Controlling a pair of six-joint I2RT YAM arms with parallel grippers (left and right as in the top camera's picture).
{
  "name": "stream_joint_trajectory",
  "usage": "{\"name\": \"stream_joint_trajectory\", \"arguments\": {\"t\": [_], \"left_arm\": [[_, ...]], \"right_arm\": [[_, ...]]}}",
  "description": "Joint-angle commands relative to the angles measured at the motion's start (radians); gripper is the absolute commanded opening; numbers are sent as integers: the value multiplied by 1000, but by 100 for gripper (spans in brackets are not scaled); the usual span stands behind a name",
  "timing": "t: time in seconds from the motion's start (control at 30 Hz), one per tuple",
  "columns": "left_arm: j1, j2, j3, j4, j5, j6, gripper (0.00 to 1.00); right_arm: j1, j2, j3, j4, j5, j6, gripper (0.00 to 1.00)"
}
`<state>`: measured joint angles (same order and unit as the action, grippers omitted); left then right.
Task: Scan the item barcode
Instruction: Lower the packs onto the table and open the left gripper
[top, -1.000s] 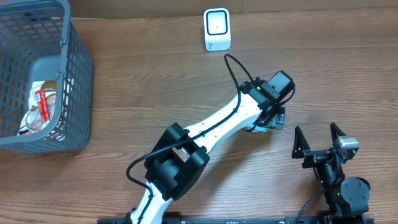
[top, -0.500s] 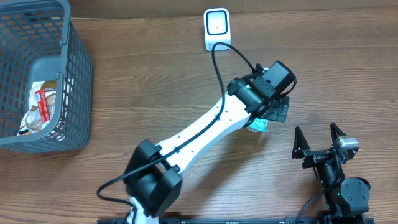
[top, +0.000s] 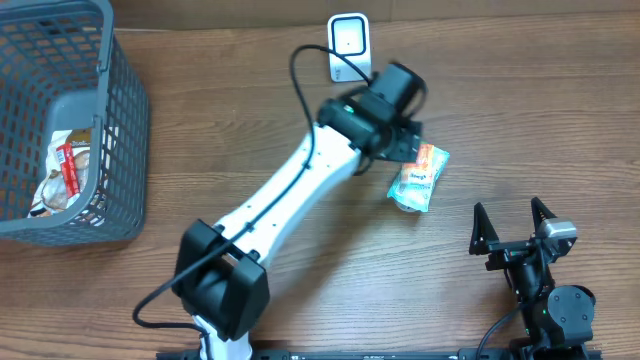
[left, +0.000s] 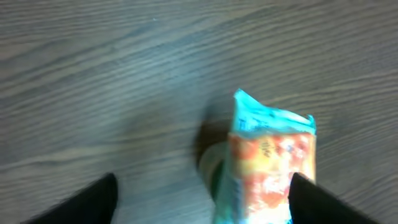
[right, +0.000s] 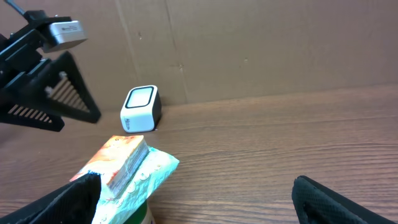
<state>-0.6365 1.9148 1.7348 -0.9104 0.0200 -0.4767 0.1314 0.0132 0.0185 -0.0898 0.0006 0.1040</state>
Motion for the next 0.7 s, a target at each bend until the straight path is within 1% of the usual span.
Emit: {"name": "stream_joint_trajectory", "arguments": {"t": [0.0, 0.07, 0.1, 0.13, 0.2, 0.23, 0.4, 0.67], "left_arm": [[64, -20, -3, 3, 220, 138, 61], [81, -18, -4, 3, 294, 196, 54], [87, -17, -4, 3, 324, 224, 48], [89, -17, -4, 2, 345, 244, 38], [90, -15, -5, 3, 365, 264, 30], [88, -14, -5, 4, 366, 264, 28], [86, 8, -5, 6, 366, 264, 36], [86, 79, -5, 3, 393, 264, 36]], "right_arm": [[-4, -3, -10, 6, 6, -4, 100], [-3, -3, -10, 6, 6, -4, 100], [-3, -3, -10, 6, 6, -4, 100], [-3, -2, -10, 6, 6, -4, 100], [-3, -3, -10, 6, 6, -4, 100], [-3, -3, -10, 6, 6, -4, 100], [-3, -3, -10, 6, 6, -4, 100], [-3, -3, -10, 6, 6, -4, 100]]}}
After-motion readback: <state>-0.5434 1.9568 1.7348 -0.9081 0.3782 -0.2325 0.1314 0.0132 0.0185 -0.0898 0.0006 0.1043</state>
